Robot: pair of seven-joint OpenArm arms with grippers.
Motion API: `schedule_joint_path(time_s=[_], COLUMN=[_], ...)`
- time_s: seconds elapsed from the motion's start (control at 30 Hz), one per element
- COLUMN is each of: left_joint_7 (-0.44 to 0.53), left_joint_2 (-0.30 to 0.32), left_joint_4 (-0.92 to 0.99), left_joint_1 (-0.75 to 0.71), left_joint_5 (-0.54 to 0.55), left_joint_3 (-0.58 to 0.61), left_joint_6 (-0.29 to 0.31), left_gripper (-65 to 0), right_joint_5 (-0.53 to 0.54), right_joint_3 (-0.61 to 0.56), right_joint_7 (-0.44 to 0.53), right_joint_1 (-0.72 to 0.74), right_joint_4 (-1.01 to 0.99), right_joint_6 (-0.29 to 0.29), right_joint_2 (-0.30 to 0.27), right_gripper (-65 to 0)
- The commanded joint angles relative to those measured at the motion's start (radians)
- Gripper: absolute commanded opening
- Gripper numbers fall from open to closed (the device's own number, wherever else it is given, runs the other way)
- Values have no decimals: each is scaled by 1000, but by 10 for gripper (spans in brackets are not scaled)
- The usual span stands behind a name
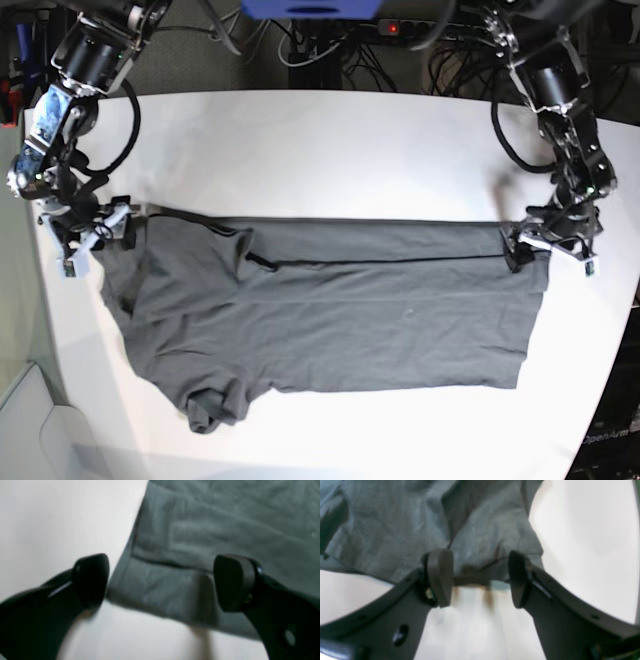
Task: Layout the t-shirt on the table in an organized manner, then fold the t-shirt properly
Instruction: 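Open both grippers to release the folded edge, then grasp the folded edge's corners again with both grippers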
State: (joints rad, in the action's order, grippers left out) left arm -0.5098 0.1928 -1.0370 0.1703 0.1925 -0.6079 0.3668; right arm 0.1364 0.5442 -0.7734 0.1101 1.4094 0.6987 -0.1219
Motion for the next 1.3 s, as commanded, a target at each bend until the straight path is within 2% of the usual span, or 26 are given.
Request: schedule_joint_path(time_s=[0.0,0.17,0.47,0.57,0.6,0.73,0.8,0.83,0.97,1.13,1.27], left_joint_7=[-62,-62,-65,-65,-65,-72,-72,-72,-72,-77,-143], left_joint_2=[-3,-5,-6,-3,-2,-2,-2,-3,-3,24,50], left_joint_4=[27,51,51,51,51,51,51,51,39,39,39], left_joint_1=[-1,5,-5,-5,-7,-7,-7,-7,-35,-45,-45], left_joint_5=[-3,-3,-3,-3,-3,-3,-3,-3,-3,-3,-1], left_joint_3=[1,4,6,42,53,58,58,58,58,64,58], left_joint_6=[1,-9,2,2,2,1,-5,-1,-7,-7,-1], left_gripper=[0,0,0,0,-62,-391,-517,-530,-508,-510,-535], right_joint_5=[15,15,15,15,15,15,15,15,15,15,15], right_joint_3=[1,3,3,3,3,3,7,20,83,95,89], right_joint_7=[21,21,21,21,21,21,21,21,21,21,21], right_joint_1=[20,20,13,13,15,13,13,13,18,20,20], right_joint_4=[18,18,18,18,18,18,18,18,18,12,9], right_joint_6=[-1,-1,-1,-1,-1,-1,-1,-1,-1,-1,-1], right_joint_2=[-17,-37,-40,-38,-38,-40,-40,-40,-38,-48,-51], right_gripper=[-292,-292,-292,-293,-293,-293,-293,-293,-293,-290,-289])
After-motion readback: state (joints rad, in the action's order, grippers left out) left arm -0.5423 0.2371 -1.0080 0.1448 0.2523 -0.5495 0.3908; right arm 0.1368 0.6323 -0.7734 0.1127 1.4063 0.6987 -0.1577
